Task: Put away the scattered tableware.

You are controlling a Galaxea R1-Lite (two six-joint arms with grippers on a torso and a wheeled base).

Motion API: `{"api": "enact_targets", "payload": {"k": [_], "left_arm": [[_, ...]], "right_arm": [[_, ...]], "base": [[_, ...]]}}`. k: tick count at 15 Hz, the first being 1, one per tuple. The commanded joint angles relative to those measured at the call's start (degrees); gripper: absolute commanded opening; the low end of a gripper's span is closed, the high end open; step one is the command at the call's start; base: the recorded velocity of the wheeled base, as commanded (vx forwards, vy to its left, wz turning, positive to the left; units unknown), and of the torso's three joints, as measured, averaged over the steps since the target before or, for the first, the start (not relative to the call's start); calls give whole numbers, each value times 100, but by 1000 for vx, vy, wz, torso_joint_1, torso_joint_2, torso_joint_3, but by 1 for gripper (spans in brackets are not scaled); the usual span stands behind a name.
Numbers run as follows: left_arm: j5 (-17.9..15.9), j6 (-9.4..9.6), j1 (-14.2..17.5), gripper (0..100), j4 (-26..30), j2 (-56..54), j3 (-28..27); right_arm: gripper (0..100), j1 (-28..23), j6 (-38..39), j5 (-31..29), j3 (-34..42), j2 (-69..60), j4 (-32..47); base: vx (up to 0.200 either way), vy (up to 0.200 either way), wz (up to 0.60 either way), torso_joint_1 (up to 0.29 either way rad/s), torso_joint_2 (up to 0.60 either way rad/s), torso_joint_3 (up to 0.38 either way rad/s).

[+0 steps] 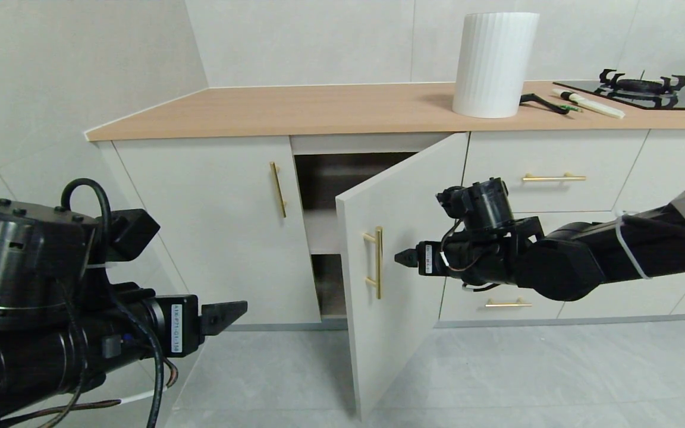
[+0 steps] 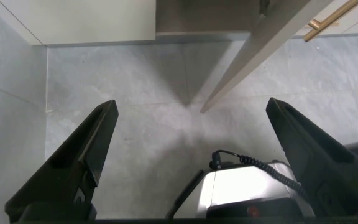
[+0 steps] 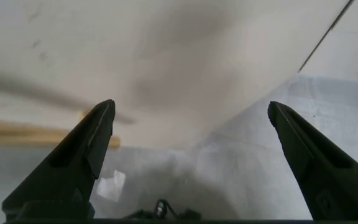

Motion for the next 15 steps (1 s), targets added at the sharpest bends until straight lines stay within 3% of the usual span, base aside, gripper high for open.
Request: {"api": "enact_targets", "payload": {"k": [1,6,15], "left_arm": [[-6,7,-1,100,2,11,2],[3,-2,-1,100,2,37,-15],[3,-10,8,100,2,55,-24]], "right_arm": [[100,6,92,-12,-19,213,-137],[100,6,153,-12,-63,318,-260],[100,24,777,-21,-432,520,-330]], "base": [[0,0,0,0,0,0],[0,0,0,0,0,0],[200,0,0,-1,2,1]]}}
